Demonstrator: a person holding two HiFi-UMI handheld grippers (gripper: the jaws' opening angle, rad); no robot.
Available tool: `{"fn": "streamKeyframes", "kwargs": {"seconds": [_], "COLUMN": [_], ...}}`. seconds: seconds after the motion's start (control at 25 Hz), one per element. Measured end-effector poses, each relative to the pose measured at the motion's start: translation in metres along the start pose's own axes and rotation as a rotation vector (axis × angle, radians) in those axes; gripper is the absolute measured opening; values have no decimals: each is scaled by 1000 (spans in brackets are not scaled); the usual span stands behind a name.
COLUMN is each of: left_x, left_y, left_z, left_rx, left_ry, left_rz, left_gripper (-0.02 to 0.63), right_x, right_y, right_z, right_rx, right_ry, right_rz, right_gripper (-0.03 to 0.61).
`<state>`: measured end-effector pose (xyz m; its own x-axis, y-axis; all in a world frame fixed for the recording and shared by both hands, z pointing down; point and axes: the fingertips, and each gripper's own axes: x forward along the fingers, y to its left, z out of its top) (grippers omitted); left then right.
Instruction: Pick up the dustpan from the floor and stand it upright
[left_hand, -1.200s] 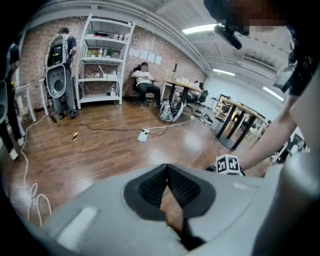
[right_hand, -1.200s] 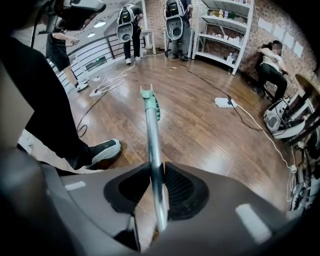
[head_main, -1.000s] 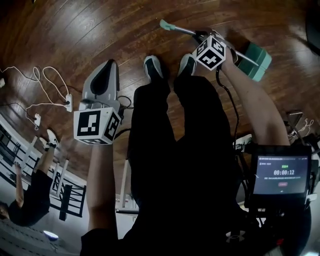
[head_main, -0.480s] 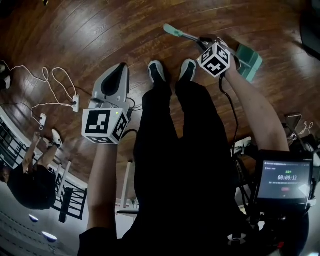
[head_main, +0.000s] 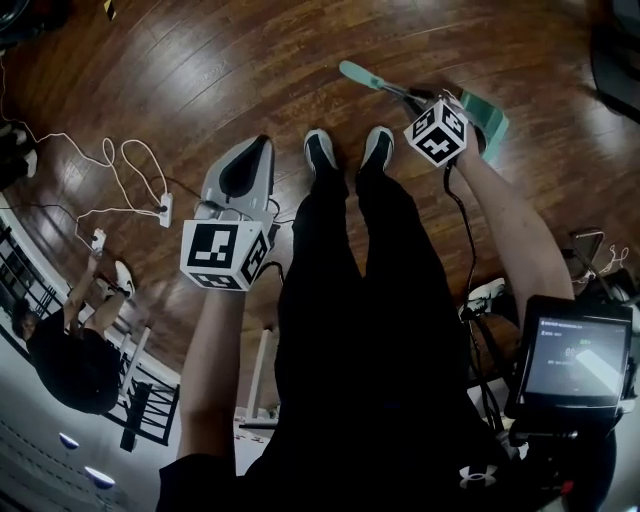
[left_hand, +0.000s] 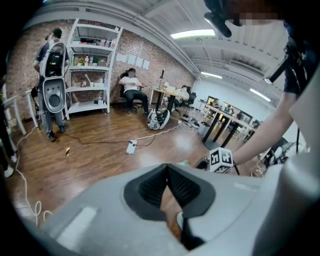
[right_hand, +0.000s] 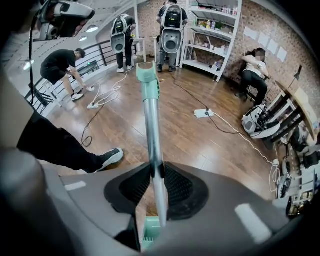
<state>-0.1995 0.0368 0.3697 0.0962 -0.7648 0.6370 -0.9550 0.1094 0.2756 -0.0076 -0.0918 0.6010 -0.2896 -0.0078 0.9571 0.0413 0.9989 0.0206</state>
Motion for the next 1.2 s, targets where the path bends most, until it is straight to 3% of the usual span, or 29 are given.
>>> {"fn": "streamKeyframes", "kwargs": {"seconds": [0.36, 0.56, 0.8, 1.2], "left_x": [-8, -8, -13, -29], "left_y": [-33, -77, -107, -144], "left_z": [6, 21, -13, -36], "left_rx": [65, 122, 171, 185], "left_ry": [18, -24, 27, 78], "left_rz": [-60, -164, -264, -232], "left_gripper": [5, 5, 5, 5], "right_x": [-38, -74, -106, -146], "right_y": [-8, -17, -26, -22], "right_z": [-26, -69, -120, -199], "right_rx": [95, 152, 169, 234], "right_ry": [-19, -1, 36, 47], "right_rz": [-76, -163, -262, -327], "right_gripper": [91, 89, 86, 86]}}
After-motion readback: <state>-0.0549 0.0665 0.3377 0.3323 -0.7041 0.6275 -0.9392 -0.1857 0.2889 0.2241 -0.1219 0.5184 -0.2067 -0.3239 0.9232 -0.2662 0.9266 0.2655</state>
